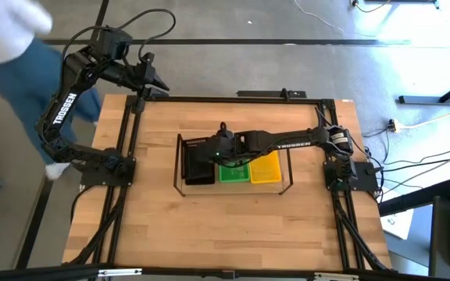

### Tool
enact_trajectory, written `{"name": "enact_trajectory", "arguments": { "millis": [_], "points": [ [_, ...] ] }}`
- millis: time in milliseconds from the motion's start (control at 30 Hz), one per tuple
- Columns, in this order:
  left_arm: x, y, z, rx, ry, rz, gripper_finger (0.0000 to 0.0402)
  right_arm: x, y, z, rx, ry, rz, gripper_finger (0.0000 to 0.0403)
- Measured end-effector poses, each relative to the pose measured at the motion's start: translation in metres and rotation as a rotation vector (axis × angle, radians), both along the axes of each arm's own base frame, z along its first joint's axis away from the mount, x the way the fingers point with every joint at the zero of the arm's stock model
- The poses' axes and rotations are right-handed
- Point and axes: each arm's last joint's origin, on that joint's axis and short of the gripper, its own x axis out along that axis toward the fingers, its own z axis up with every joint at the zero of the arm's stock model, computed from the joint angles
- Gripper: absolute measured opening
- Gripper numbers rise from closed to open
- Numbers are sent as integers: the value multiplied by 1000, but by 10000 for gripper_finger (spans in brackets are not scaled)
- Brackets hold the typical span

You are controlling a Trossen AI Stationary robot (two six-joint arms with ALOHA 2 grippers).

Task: Stack baskets on shelf by color
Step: Stack the black bin on top of black bin on the shelf

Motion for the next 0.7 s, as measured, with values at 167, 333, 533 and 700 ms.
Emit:
{"name": "enact_trajectory", "arguments": {
  "millis": [167, 333, 533, 700],
  "points": [
    [0, 0, 0, 0, 0, 0, 73, 0, -1, 0, 0, -4, -3, 70],
    [0, 0, 0, 0, 0, 0, 73, 0, -2, 0, -3, -3, -2, 70],
    [0, 0, 0, 1, 0, 0, 73, 0, -2, 0, -10, -1, 7, 44],
    [0, 0, 0, 1, 0, 0, 73, 0, -2, 0, -13, 3, 9, 26]
  ]
}}
